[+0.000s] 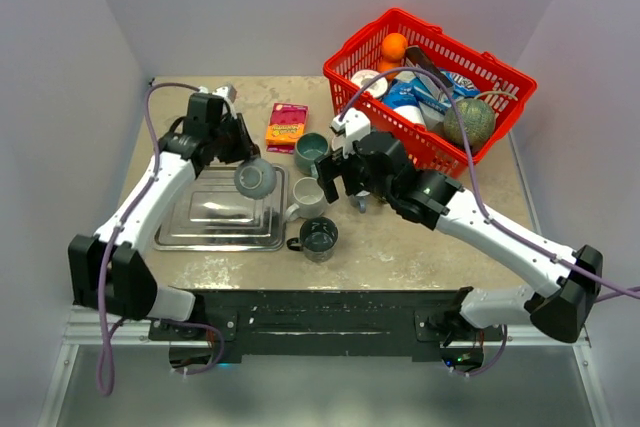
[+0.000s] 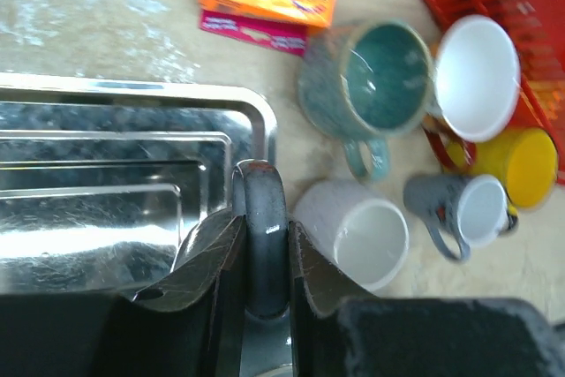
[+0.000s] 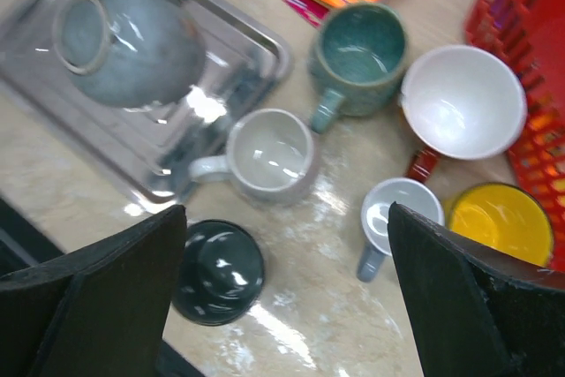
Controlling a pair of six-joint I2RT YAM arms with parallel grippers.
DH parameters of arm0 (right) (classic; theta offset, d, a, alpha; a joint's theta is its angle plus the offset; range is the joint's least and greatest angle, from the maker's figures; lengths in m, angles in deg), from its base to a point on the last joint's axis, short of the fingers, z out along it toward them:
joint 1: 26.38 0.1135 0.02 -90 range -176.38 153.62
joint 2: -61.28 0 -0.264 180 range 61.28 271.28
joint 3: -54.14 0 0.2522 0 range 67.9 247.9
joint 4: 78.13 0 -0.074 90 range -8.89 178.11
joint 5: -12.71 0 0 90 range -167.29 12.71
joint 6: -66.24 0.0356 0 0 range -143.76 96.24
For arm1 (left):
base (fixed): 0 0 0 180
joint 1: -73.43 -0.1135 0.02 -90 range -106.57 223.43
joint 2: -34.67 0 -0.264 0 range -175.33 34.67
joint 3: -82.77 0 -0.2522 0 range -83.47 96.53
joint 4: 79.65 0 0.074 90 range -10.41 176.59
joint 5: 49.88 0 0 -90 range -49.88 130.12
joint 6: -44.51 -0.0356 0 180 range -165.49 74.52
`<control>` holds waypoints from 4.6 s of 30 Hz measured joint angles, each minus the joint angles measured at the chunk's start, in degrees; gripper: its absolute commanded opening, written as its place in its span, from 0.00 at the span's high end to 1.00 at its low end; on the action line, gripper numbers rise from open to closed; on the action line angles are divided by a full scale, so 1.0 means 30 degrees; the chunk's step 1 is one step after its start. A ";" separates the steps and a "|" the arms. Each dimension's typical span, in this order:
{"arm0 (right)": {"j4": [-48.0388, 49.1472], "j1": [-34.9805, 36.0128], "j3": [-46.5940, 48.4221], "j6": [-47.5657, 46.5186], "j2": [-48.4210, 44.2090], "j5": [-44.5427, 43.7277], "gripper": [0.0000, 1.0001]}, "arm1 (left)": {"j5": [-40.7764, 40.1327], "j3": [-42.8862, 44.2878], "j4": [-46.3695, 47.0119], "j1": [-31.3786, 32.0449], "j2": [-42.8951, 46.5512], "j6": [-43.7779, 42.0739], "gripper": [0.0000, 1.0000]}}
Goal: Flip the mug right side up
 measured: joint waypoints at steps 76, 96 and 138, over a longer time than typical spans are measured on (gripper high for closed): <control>0.6637 -0.3228 0.3519 0.0546 0.1807 2.2935 1.00 | 2.1893 -0.4167 1.4396 0.0000 0.9027 0.1647 0.63; -0.2106 -0.2965 0.3016 -0.3810 -0.1064 1.3551 1.00 | 1.7354 -0.3140 0.8801 0.0313 0.8145 -0.2725 0.08; -1.1409 0.1129 0.0444 -1.1650 0.5501 0.1858 1.00 | 0.9712 -0.2484 0.3177 0.0335 0.7031 -0.5158 0.08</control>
